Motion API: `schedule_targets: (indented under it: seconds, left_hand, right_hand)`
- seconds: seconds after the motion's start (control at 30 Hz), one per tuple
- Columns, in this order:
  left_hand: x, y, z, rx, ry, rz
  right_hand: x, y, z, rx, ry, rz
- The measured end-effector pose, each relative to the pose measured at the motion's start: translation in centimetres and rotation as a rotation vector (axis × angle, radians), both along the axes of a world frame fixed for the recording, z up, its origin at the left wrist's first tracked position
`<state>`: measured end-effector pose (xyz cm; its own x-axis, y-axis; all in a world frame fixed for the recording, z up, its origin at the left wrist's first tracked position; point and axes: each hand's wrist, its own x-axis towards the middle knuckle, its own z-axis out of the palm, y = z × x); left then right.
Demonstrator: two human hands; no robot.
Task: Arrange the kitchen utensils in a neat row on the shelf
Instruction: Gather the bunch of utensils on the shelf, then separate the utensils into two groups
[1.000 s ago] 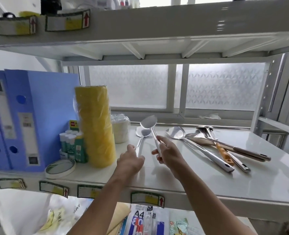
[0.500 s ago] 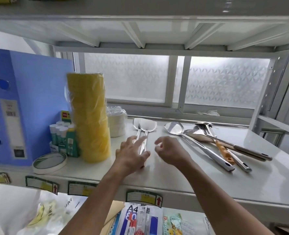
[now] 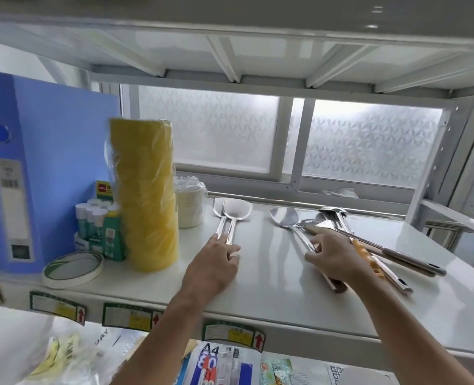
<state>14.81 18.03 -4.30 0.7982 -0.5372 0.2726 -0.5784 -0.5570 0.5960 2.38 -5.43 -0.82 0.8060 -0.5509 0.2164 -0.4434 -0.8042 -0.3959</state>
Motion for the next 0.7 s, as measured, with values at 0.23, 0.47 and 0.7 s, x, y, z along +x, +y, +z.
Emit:
schedule_targets:
  seconds: [0.23,0.47,0.7]
  left_hand:
    - [-0.8,0.4,0.5,-0.031,-0.017,0.118]
    - [-0.7,0.7,-0.1,-0.044,-0.149,-0.022]
    - [-2.0,0.5,0.2,0.183,-0.416,-0.172]
  right_hand:
    - [5.6,6.2,0.3,0.188,-0.201,0.15]
    - [8.6,10.1,0.2,0.184,-0.162,0.205]
    - [6.3,6.9,0.4,0.166,-0.136,0.275]
